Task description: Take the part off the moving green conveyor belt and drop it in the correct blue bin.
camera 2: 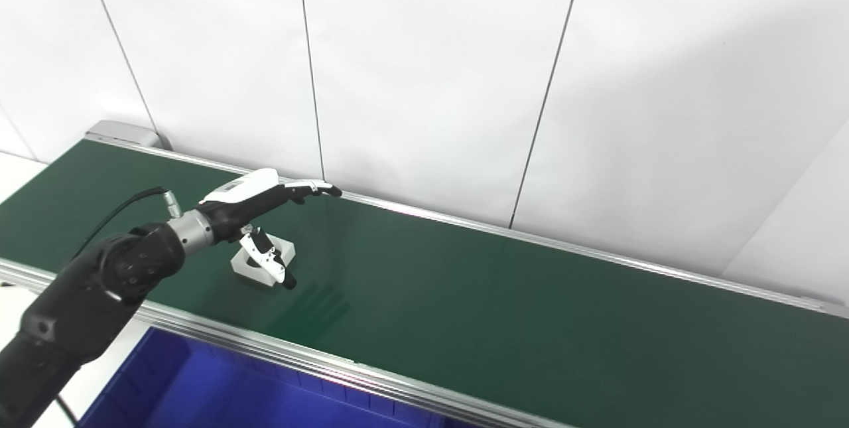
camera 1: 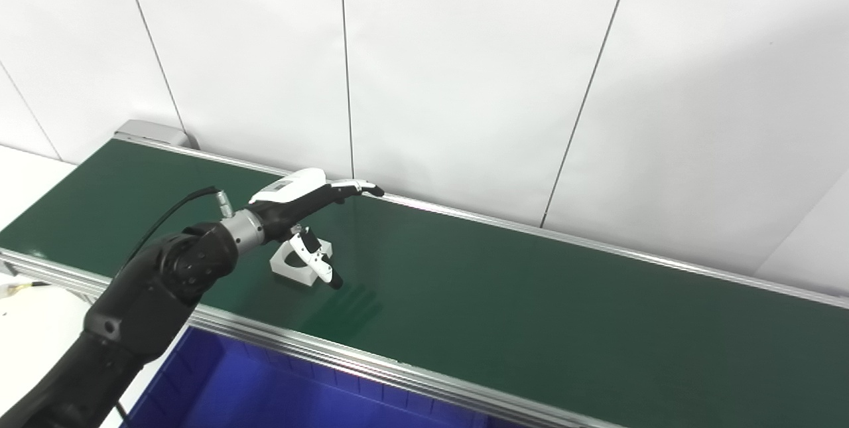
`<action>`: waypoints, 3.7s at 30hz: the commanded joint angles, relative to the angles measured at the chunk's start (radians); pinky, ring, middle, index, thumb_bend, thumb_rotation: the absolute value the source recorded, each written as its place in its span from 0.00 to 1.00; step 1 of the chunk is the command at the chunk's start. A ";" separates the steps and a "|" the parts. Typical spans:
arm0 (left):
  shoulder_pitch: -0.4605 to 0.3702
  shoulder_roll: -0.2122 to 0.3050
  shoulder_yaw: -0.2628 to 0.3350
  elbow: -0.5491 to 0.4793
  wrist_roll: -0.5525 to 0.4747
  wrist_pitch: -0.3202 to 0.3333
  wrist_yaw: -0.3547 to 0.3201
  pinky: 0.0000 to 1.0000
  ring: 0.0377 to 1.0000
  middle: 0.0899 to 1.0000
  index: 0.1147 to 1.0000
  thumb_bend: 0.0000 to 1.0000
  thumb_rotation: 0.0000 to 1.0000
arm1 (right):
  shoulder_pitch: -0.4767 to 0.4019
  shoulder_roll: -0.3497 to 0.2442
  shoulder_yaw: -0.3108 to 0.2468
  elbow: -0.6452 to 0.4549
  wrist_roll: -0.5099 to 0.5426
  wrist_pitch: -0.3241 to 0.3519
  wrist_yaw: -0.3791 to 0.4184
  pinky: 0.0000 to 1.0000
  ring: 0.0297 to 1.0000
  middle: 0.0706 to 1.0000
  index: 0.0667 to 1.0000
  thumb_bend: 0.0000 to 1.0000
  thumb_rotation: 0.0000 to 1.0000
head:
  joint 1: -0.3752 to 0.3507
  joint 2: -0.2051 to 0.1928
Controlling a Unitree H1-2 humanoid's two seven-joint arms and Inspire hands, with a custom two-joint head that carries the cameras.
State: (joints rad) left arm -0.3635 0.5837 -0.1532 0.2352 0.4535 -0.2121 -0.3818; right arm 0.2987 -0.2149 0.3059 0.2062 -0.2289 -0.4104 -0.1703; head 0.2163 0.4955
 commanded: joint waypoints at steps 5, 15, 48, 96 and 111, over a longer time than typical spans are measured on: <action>-0.069 0.045 -0.024 0.023 0.055 0.022 0.002 0.90 0.96 0.95 0.88 0.89 0.10 | -0.003 0.002 0.002 -0.018 0.007 -0.059 -0.024 0.76 0.82 0.85 0.90 0.81 0.22 | -0.003 0.002; -0.091 0.048 -0.107 0.103 0.175 -0.032 0.045 0.95 0.95 0.93 0.85 0.92 0.07 | 0.002 -0.006 0.012 -0.029 0.001 -0.059 -0.042 0.80 0.82 0.85 0.90 0.81 0.23 | -0.002 0.009; -0.073 -0.067 -0.155 0.224 0.283 0.026 0.273 0.33 0.40 0.44 0.56 0.50 0.00 | 0.027 -0.010 0.018 -0.067 0.007 -0.059 -0.052 0.82 0.82 0.85 0.90 0.79 0.25 | 0.002 0.036; 0.259 -0.116 0.106 -0.356 -0.298 -0.083 0.121 0.25 0.35 0.41 0.48 0.49 0.00 | 0.056 0.103 -0.048 -0.197 -0.092 -0.007 0.009 0.78 0.78 0.82 0.87 0.89 0.47 | -0.422 0.314; 0.462 -0.172 -0.001 -0.332 -0.262 -0.098 0.078 0.30 0.37 0.43 0.46 0.49 0.00 | 0.068 0.131 -0.079 -0.225 -0.099 0.002 0.031 0.76 0.77 0.80 0.86 0.90 0.46 | -0.414 0.357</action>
State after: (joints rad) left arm 0.1076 0.4064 -0.1575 -0.0878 0.1881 -0.2691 -0.3087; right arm 0.3653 -0.0923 0.2314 0.0201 -0.3332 -0.3995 -0.1446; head -0.2056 0.8422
